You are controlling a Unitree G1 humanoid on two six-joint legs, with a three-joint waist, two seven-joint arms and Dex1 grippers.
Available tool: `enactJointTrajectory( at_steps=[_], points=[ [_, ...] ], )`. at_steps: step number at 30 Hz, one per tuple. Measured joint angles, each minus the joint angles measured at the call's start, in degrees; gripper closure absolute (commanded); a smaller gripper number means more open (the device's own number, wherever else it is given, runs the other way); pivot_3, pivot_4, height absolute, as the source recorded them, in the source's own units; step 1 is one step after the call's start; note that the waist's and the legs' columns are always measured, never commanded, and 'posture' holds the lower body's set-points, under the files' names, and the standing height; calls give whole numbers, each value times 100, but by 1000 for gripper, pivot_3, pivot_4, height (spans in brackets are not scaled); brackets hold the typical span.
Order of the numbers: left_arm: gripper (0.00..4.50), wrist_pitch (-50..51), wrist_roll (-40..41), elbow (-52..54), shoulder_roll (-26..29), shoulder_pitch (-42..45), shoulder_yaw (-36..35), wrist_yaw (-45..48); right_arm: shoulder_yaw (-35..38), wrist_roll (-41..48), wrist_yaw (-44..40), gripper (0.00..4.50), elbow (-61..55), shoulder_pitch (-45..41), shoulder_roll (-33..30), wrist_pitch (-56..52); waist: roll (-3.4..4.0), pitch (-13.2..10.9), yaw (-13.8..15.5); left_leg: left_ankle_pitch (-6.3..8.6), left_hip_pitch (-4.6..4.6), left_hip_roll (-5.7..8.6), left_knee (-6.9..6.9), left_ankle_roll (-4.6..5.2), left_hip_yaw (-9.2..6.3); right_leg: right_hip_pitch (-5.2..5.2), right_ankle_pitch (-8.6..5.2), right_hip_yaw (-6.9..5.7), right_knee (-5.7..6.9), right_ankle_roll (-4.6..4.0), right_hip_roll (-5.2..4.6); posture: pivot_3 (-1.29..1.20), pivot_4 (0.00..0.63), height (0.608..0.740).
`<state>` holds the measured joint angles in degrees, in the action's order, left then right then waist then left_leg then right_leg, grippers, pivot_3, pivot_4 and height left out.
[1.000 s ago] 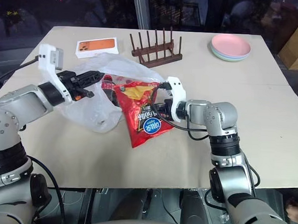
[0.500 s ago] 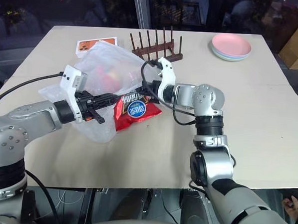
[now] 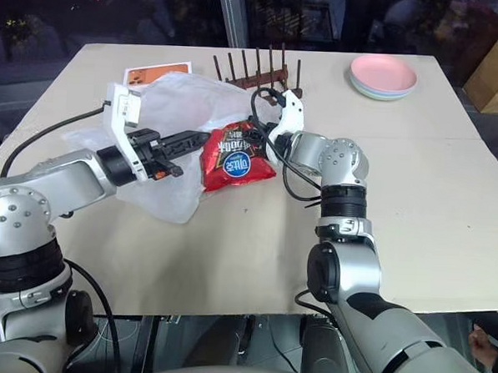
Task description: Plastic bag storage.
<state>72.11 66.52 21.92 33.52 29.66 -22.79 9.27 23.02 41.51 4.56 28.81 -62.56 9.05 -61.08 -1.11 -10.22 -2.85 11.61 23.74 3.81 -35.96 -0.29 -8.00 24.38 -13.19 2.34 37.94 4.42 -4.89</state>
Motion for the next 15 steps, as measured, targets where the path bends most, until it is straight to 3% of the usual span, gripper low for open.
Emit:
enactJointTrajectory(
  at_steps=[15],
  points=[
    [4500,-163,764,157,223,-456,-66,-482,88,1146,218,4432,956,-657,72,531,0,0,-98,0,6,-3,10,0,11,15,0,13,2,-1,4,0,150,740]
  ],
)
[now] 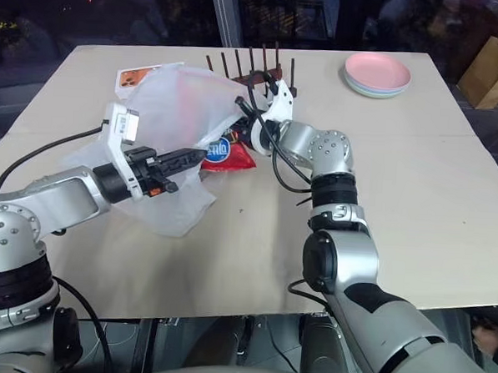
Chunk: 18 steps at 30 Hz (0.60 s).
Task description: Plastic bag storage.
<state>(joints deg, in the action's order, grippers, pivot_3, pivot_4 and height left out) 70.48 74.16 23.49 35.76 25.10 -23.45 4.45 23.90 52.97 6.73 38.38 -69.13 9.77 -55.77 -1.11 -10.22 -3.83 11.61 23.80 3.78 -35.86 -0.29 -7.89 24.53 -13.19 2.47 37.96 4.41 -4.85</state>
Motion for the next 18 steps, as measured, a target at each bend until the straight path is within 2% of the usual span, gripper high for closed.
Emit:
enactJointTrajectory(
  at_steps=[8,11,12,14,15,18],
  points=[
    [4500,-372,327,-1,-73,174,105,-338,-688,-137,-446,4432,879,-13,21,486,0,0,-20,0,0,0,3,0,12,8,0,10,1,0,1,0,150,740],
    [4500,-477,424,13,-37,50,105,-386,-1322,-410,-1214,3149,976,-5,21,672,0,0,-31,0,0,-2,6,0,18,12,0,17,1,0,4,0,150,740],
    [4500,-515,451,13,-27,-2,102,-424,-1587,-514,-1487,2971,930,0,20,671,0,0,-29,0,0,-2,6,0,17,13,0,16,1,0,4,0,150,740],
    [4500,-596,467,10,-7,-106,100,-472,-1950,-684,-1772,1679,781,10,19,751,0,0,-16,0,1,-2,7,0,17,14,0,16,1,0,4,0,150,740],
    [4500,-643,477,7,-8,-130,91,-481,-2001,-746,-1822,1428,723,14,16,819,0,0,-12,0,1,-2,7,0,16,14,0,16,1,0,4,0,150,740],
    [4500,-857,468,5,-4,-183,11,-460,-2308,-1038,-2075,1428,336,160,-16,1152,-1,1,2,0,1,-2,7,0,15,14,0,15,1,0,4,0,150,740]
  ],
)
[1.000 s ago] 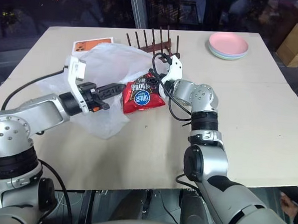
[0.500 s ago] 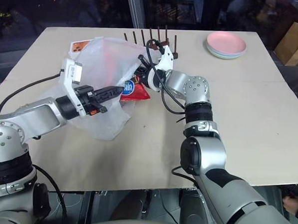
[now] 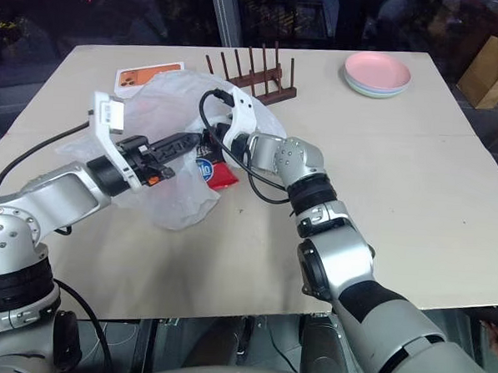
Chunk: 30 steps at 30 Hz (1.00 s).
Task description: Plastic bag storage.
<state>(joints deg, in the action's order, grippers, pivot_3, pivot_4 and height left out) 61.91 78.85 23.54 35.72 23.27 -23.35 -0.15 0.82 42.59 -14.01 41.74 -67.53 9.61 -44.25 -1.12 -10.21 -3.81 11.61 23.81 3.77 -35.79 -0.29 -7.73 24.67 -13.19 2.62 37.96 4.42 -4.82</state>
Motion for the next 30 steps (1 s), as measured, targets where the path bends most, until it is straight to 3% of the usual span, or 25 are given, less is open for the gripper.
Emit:
enactJointTrajectory(
  at_steps=[3,4,7,10,14,18,22,29,30],
  points=[
    [4500,-111,-67,-126,-1,6,63,66,-232,-312,-226,186,-729,591,-100,239,-4,3,28,0,-1,1,-1,0,-2,-4,0,-3,-2,0,-2,0,150,740],
    [4500,-137,-104,-212,-1,10,76,85,-231,-355,-252,30,-838,761,-129,227,-4,3,30,0,-1,2,0,0,-2,-3,0,-3,-1,0,-2,0,150,740],
    [4500,-246,-361,-522,-4,46,161,99,-552,-570,-342,30,-1315,1087,-181,106,-3,2,-20,-4,0,-2,2,-7,1,7,2,2,5,-1,3,0,150,740],
    [4500,-323,-486,-638,3,215,201,178,-822,-674,-408,30,-2644,1738,-364,-68,-3,2,5,-4,1,-4,5,-8,-5,6,1,-2,2,-2,3,0,150,740],
    [4500,-324,-692,-863,15,241,325,341,-1240,-1045,-571,30,-4316,2222,-1157,-164,-4,3,47,-4,2,3,1,-7,-1,2,2,-2,-2,1,-6,0,150,740],
    [4500,-324,-809,-910,26,285,367,479,-1465,-1599,-577,30,-4993,2392,-1795,-28,-4,3,52,-6,-2,-3,2,-10,-4,2,2,-8,2,0,1,0,150,740],
    [4500,-323,-923,-967,44,378,377,592,-1489,-2269,-277,30,-4647,2237,-1886,196,-4,3,24,-9,-8,-7,2,-14,2,2,5,-2,3,-5,6,0,150,740],
    [4500,-294,-1105,-879,138,347,385,754,-1305,-3194,22,30,-1814,1379,-1569,1263,-6,3,37,-12,-4,-6,1,-18,5,1,10,-1,0,-11,5,0,150,740],
    [4500,-271,-1115,-832,159,336,386,776,-1270,-3279,35,559,-1400,1280,-1505,1439,-6,2,33,-12,-3,-6,2,-18,3,2,10,-1,-1,-11,6,0,150,740]
  ],
)
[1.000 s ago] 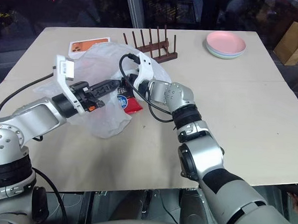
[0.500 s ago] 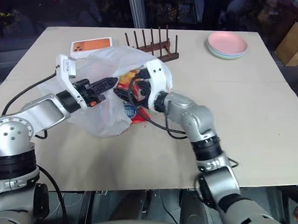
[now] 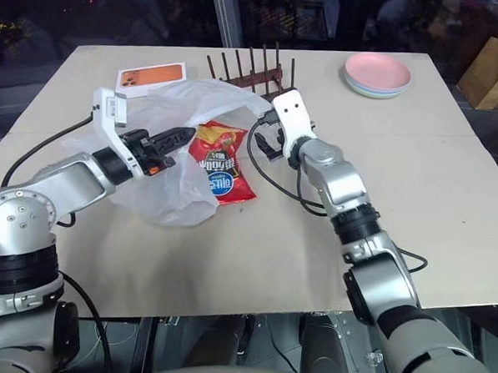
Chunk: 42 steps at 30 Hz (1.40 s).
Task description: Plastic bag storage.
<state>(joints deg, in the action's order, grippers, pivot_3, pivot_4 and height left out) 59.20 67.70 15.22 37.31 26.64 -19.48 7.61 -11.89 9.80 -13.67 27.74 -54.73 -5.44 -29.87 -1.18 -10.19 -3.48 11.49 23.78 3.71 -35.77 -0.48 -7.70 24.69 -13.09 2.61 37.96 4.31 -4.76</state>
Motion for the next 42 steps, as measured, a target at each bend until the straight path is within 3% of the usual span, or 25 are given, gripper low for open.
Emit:
enactJointTrajectory(
  at_steps=[3,8,9,11,14,15,17,20,22,26,28,30,34,42],
  points=[
    [4500,35,-3,117,81,-67,-12,59,147,-151,3,1814,794,-206,29,328,0,0,0,-4,2,0,2,-6,-1,0,0,0,-2,0,-1,0,150,740],
    [4500,47,-46,177,224,-252,-50,230,401,-224,-167,4266,1103,-347,13,621,0,0,-20,-12,2,0,6,-20,-2,1,0,0,-4,0,0,0,150,740],
    [3966,54,12,176,281,-320,-129,342,419,-231,-234,4500,1099,-348,16,631,0,-1,-35,-11,2,-1,7,-19,-3,1,0,-1,-4,0,1,0,150,740],
    [3237,113,172,176,509,-393,-290,631,444,-231,-321,4500,1062,-347,15,596,1,-1,-43,-11,3,-1,7,-18,-4,2,-1,-1,-2,-1,2,0,150,740],
    [1773,395,622,179,1161,-530,-699,1188,511,-229,-428,4500,785,-317,-1,483,2,-2,-54,-6,2,-3,9,-10,-4,3,-1,-2,-2,-1,4,0,150,740],
    [1773,566,853,219,1497,-748,-942,1521,520,-229,-488,4500,638,-290,-20,413,4,-3,-56,1,-1,-2,11,1,-1,3,-1,1,-4,-1,2,0,150,740],
    [1773,700,1023,263,1656,-989,-1181,1792,536,-232,-513,4500,572,-278,-19,343,3,-4,-40,1,3,-2,14,1,-6,4,-1,-3,-4,-1,2,0,150,740],
    [1773,1110,1281,628,2196,-2006,-1879,2413,561,-231,-619,4500,341,-165,-83,195,2,-7,-60,1,0,-12,23,1,-2,6,-1,-1,-9,-2,7,0,150,740],
    [1773,1200,1412,992,2256,-2369,-2209,2648,581,-236,-656,4500,283,-136,-112,123,6,-9,-41,1,-3,-18,30,0,-3,5,-2,-1,-9,-3,4,0,150,740],
    [1773,1295,1551,2007,2066,-3632,-2749,3075,576,-240,-774,4500,33,-69,-117,4,8,-10,-43,1,-10,-26,42,0,8,5,-3,5,-13,-4,2,0,150,740],
    [1773,1070,1318,2494,1606,-4331,-2842,3070,569,-250,-834,4500,-63,-30,-111,-73,9,-10,-36,1,-11,-30,42,0,10,3,-2,5,-18,-5,5,0,150,740],
    [1773,940,1166,2631,1423,-4434,-2825,2955,570,-258,-837,4500,-80,-10,-126,-119,7,-9,-22,0,-10,-31,42,-2,6,3,0,0,-20,-10,7,0,150,740],
    [1773,102,-148,3057,419,-4750,-2037,1997,543,-261,-871,4500,-418,128,-122,-315,10,-3,23,-1,-11,-31,40,-3,14,0,6,6,-25,-15,8,0,150,740],
    [1773,-696,-1692,3043,-416,-4242,-269,1039,525,-264,-902,4500,-706,243,-174,-588,9,0,122,-5,-12,-30,34,-9,11,-1,12,1,-22,-23,20,0,150,740]
  ],
)
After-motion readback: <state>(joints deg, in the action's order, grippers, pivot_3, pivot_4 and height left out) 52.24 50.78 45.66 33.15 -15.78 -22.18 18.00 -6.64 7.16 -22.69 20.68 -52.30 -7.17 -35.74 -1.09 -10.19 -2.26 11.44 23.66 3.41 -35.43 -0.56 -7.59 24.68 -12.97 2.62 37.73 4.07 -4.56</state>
